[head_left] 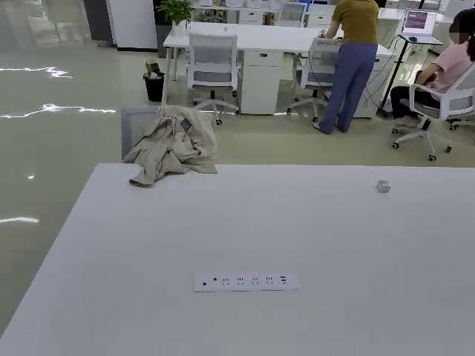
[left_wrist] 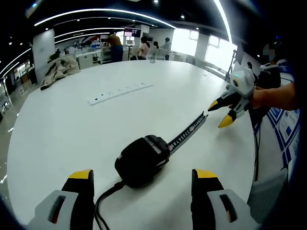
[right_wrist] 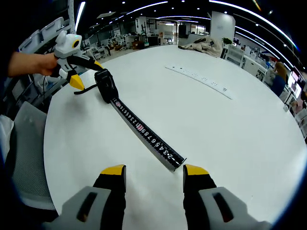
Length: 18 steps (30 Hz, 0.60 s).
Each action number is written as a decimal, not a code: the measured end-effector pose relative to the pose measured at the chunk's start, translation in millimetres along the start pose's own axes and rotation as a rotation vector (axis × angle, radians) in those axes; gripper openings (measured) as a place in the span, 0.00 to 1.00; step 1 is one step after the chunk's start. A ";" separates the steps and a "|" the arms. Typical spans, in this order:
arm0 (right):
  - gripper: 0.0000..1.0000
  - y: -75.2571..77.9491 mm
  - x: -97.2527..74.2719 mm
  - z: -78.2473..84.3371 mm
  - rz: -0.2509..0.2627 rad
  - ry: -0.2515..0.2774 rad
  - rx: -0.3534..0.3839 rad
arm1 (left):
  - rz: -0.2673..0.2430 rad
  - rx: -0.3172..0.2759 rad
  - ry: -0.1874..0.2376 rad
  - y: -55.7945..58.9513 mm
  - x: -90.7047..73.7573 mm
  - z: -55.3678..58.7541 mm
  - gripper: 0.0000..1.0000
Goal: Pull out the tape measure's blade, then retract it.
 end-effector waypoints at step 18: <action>0.61 -21.6 -12.2 4.0 0.036 0.065 0.110 | -0.048 -0.147 0.082 19.4 -15.7 11.5 0.85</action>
Point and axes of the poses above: the centre of the closed fingertips' face, and the gripper's own axes: x roughly forward along the fingers, y roughly to its right, z roughly out of its underside, the point moved 5 cm from there along -x, roughly backward along the fingers, and after that the axes turned 14 degrees about -y, right-handed, at the moved point
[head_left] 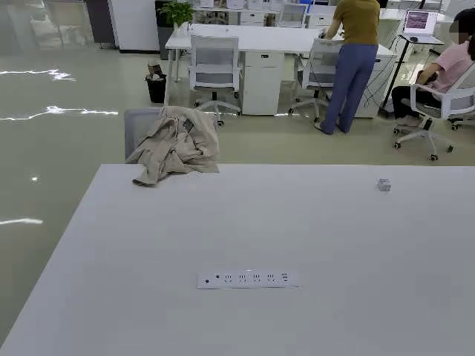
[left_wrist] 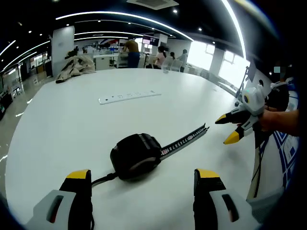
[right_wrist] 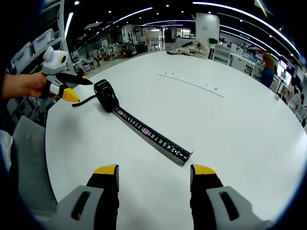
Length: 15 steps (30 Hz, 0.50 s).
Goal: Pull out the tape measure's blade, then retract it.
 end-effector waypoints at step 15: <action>0.68 -19.9 -16.4 -5.4 0.013 0.052 0.043 | -0.052 -0.073 0.038 11.6 -13.9 7.8 0.87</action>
Point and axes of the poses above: the centre of the closed fingertips' face, and the gripper's own axes: x roughly forward along the fingers, y roughly to its right, z roughly out of its underside, the point moved 5 cm from there along -x, roughly backward along the fingers, and after that the axes turned 14 degrees about -y, right-handed, at the moved point
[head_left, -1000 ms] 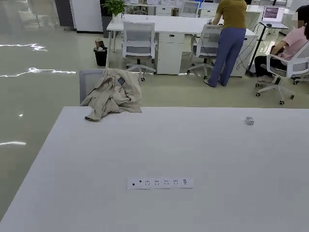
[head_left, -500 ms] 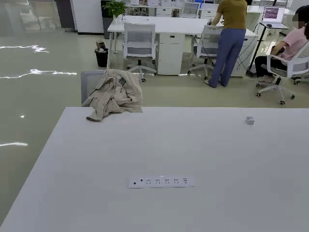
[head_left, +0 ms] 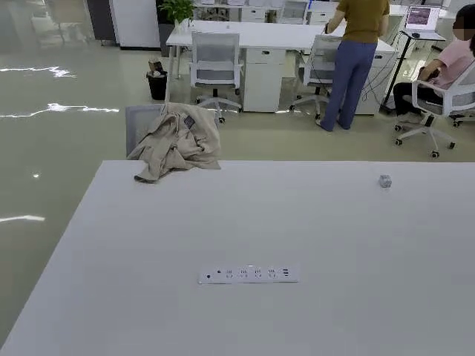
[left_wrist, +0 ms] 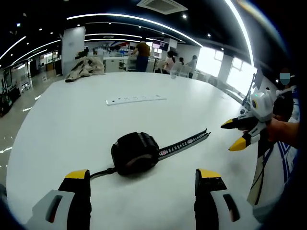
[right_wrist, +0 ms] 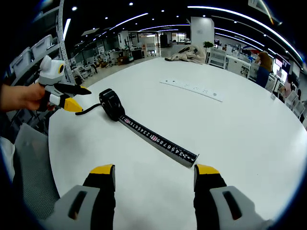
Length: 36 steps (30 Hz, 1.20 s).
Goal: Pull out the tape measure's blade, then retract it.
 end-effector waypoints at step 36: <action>0.84 -48.1 -39.0 7.4 0.026 0.046 0.100 | -0.099 -0.076 0.019 11.9 -41.5 21.7 0.93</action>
Point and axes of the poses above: the centre of the closed fingertips' face, and the gripper's own axes: x roughly forward along the fingers, y roughly to its right, z roughly out of its underside, the point moved 5 cm from there along -x, roughly backward along the fingers, and after that the axes turned 14 degrees about -y, right-handed, at the moved point
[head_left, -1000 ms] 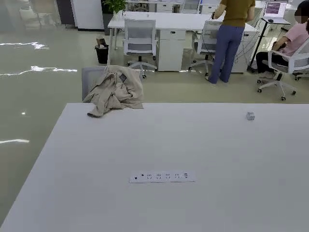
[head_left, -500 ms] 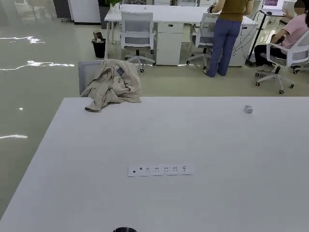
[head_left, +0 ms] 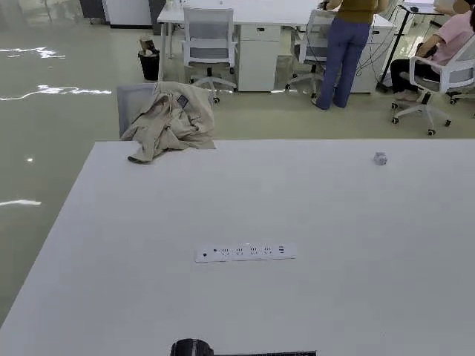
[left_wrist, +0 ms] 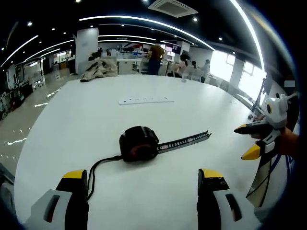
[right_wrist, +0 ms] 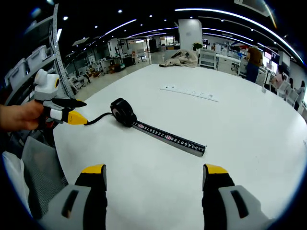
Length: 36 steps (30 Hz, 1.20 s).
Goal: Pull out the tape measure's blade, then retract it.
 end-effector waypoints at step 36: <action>0.90 -27.4 -40.8 26.5 0.030 -0.010 0.094 | -0.104 -0.024 -0.012 15.2 -41.9 20.1 0.91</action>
Point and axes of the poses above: the centre of the closed fingertips' face, and the gripper's own axes: x roughly forward along the fingers, y roughly to its right, z roughly out of its underside, the point moved 5 cm from there along -x, roughly backward along the fingers, and after that the axes turned 14 degrees about -y, right-handed, at the moved point
